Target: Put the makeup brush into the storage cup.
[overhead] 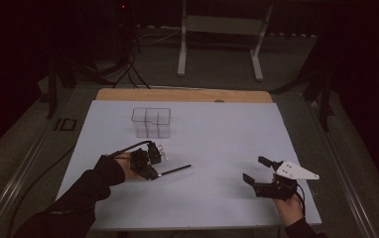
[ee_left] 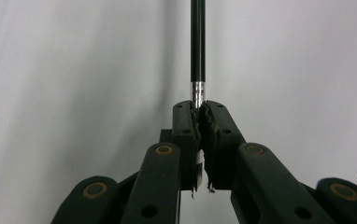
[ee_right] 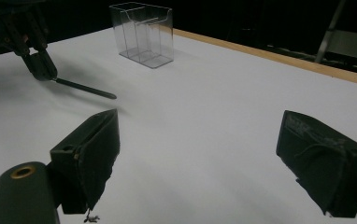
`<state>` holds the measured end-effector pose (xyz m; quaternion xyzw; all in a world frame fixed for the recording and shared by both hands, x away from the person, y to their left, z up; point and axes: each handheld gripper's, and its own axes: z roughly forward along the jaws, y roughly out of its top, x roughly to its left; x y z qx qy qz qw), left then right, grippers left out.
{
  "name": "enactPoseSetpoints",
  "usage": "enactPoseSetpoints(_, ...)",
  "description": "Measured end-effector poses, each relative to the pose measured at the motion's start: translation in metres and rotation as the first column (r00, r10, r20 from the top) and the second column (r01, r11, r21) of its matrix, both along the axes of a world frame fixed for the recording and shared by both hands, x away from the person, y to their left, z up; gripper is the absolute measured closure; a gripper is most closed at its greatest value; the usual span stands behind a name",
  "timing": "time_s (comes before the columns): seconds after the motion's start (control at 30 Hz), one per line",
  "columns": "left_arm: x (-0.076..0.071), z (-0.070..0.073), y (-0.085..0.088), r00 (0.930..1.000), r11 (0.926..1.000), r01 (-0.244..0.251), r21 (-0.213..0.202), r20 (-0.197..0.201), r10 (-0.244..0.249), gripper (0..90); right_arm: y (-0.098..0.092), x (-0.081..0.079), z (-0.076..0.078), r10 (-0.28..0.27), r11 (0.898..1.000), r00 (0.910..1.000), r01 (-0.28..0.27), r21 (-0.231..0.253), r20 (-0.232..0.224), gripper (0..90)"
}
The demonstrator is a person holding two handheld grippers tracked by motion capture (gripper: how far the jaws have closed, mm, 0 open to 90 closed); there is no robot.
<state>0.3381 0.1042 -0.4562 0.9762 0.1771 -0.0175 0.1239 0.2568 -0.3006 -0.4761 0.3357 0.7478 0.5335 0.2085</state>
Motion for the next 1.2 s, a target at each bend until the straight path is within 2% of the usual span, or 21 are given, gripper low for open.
enactPoseSetpoints(0.27,0.001,0.005,-0.012,0.9994,0.9994,0.035,-0.008,0.006,-0.035,85.4,0.0,0.0,0.0,0.005,1.0,1.0,-0.005,-0.001,0.001,13.5)
enactPoseSetpoints(0.33,0.001,0.005,-0.016,0.9989,0.9989,0.046,-0.008,0.011,-0.046,85.3,0.0,0.0,0.0,-0.006,1.0,1.0,0.006,-0.017,-0.006,13.5)
enactPoseSetpoints(0.4,0.001,0.006,-0.02,0.9984,0.9984,0.056,-0.007,0.007,-0.056,85.4,-0.001,0.001,0.0,-0.012,1.0,0.9996,0.012,-0.003,-0.024,13.4)
enactPoseSetpoints(0.5,0.0,0.006,-0.025,0.9977,0.9977,0.068,-0.005,0.006,-0.068,85.4,-0.003,0.003,0.002,-0.016,1.0,0.9967,0.018,0.023,-0.079,13.2)
enactPoseSetpoints(0.53,0.001,0.006,-0.027,0.9975,0.9974,0.071,-0.007,0.001,-0.071,85.3,-0.003,0.003,0.003,-0.015,1.0,0.996,0.017,0.02,-0.089,13.4)
enactPoseSetpoints(0.6,0.0,0.006,-0.03,0.9972,0.9972,0.074,-0.01,0.007,-0.074,85.4,-0.003,0.005,0.003,-0.022,1.0,0.9942,0.02,-0.019,-0.105,13.5)
enactPoseSetpoints(0.7,-0.001,0.006,-0.034,0.9962,0.9962,0.086,-0.006,0.007,-0.086,85.3,-0.001,0.006,0.008,-0.002,1.0,0.9926,-0.001,-0.022,-0.121,13.6)
enactPoseSetpoints(0.8,-0.001,0.008,-0.037,0.9952,0.9952,0.097,-0.005,0.008,-0.097,85.4,0.004,0.008,0.015,0.046,0.998,0.9899,-0.052,-0.042,-0.134,13.5)
enactPoseSetpoints(0.9,-0.002,0.01,-0.04,0.9939,0.9939,0.11,-0.005,0.006,-0.11,85.3,0.01,0.011,0.021,0.102,0.989,0.984,-0.116,-0.09,-0.146,13.7)
enactPoseSetpoints(1.0,-0.004,0.012,-0.043,0.9912,0.9912,0.132,0.005,0.005,-0.132,85.3,0.016,0.014,0.025,0.136,0.979,0.9778,-0.158,-0.13,-0.159,13.7)
enactPoseSetpoints(1.03,-0.004,0.012,-0.043,0.9912,0.9912,0.132,0.005,0.005,-0.132,85.3,0.016,0.014,0.025,0.136,0.979,0.9778,-0.158,-0.13,-0.159,13.7)
enactPoseSetpoints(1.07,-0.004,0.013,-0.046,0.9902,0.9902,0.14,0.003,0.006,-0.14,85.3,0.018,0.014,0.027,0.142,0.975,0.9774,-0.165,-0.149,-0.156,13.7)
enactPoseSetpoints(1.1,-0.004,0.013,-0.047,0.9896,0.9897,0.143,0.004,0.007,-0.143,85.3,0.023,0.016,0.03,0.164,0.963,0.9733,-0.193,-0.186,-0.161,13.7)
enactPoseSetpoints(1.13,-0.004,0.014,-0.048,0.9892,0.9892,0.147,0.003,0.006,-0.147,85.3,0.025,0.016,0.03,0.166,0.958,0.9746,-0.195,-0.209,-0.151,13.6)
enactPoseSetpoints(1.2,-0.004,0.014,-0.051,0.9879,0.9879,0.155,0.004,0.004,-0.155,85.3,0.028,0.018,0.031,0.186,0.952,0.9704,-0.217,-0.217,-0.153,13.6)
